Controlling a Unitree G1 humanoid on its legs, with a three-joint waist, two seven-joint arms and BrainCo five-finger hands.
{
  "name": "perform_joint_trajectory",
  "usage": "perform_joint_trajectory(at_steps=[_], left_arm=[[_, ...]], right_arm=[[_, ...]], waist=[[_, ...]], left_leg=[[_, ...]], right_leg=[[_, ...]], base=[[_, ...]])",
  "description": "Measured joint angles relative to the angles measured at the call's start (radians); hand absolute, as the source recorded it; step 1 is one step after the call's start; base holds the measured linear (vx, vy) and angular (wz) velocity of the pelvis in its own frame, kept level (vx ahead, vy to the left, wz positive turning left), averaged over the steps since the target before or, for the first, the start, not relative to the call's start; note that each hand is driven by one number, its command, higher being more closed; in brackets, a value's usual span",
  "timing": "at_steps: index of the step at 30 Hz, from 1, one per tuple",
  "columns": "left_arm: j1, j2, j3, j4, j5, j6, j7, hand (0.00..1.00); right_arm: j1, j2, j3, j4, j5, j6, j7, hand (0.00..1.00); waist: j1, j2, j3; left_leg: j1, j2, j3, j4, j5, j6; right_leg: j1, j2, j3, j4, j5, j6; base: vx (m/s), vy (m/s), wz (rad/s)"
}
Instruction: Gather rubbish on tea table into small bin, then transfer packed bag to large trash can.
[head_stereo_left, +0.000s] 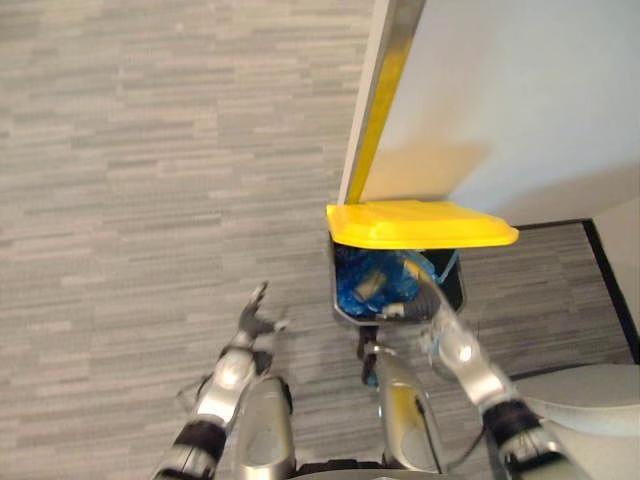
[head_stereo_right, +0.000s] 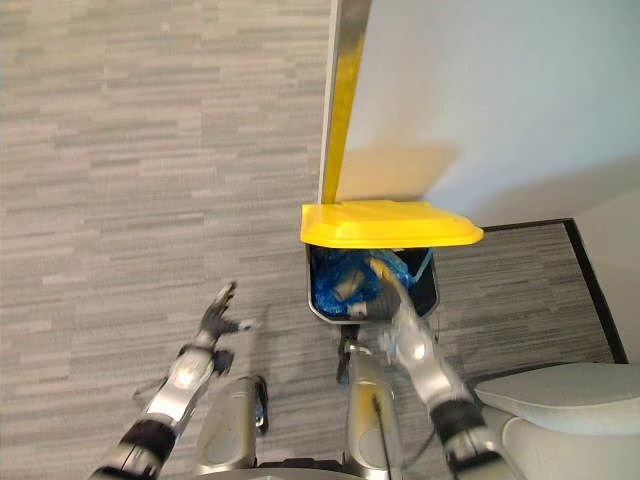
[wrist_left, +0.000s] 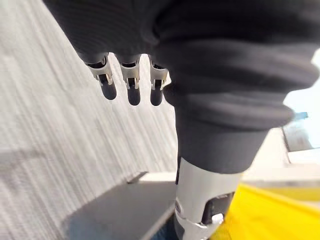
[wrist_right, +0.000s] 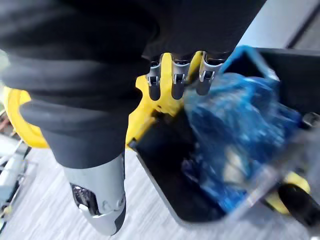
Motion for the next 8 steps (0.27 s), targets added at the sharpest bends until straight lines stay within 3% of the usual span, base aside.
perform_joint_trajectory(at_steps=[2,3,5,7,8], left_arm=[[0.098,-0.001,0.036,-0.05,-0.019,0.001,-0.031,0.0],[0.115,-0.003,0.04,-0.065,-0.019,0.001,-0.037,0.0],[0.135,-0.048,0.049,-0.079,-0.019,0.004,-0.051,0.0],[0.162,-0.089,0.05,-0.117,-0.019,-0.002,-0.061,0.0],[0.157,-0.107,0.049,-0.109,-0.019,0.001,-0.07,0.0]], right_arm=[[0.101,0.013,-0.06,0.01,0.034,-0.004,0.02,0.0],[0.12,0.013,-0.07,0.01,0.038,-0.005,0.026,0.0],[0.164,0.017,-0.114,0.028,0.042,-0.008,0.028,0.0],[0.192,0.029,-0.128,0.028,0.068,-0.017,0.028,0.0],[0.179,0.031,-0.136,0.046,0.082,-0.021,0.027,0.0]], waist=[[0.003,-0.013,-0.053],[0.005,-0.019,-0.058],[-0.003,-0.004,-0.083],[0.018,-0.019,-0.135],[0.023,-0.006,-0.138]], left_leg=[[-0.009,0.001,-0.004,-0.045,0.027,-0.016],[-0.015,-0.001,-0.005,-0.045,0.029,-0.02],[-0.025,-0.001,-0.033,-0.093,0.058,-0.064],[-0.029,0.0,-0.022,-0.158,0.105,-0.068],[-0.026,0.014,-0.028,-0.18,0.131,-0.073]], right_leg=[[0.094,-0.002,0.052,0.091,-0.093,0.031],[0.11,0.003,0.063,0.068,-0.119,0.061],[0.155,0.045,0.061,-0.065,-0.159,0.089],[0.194,0.074,0.054,-0.241,-0.214,0.007],[0.195,0.096,0.053,-0.272,-0.199,-0.009]], base=[[-0.09,-0.161,-0.11],[-0.1,-0.204,-0.03],[-0.07,-0.196,0.01],[0.01,-0.143,-0.54],[-0.04,-0.108,-0.52]])
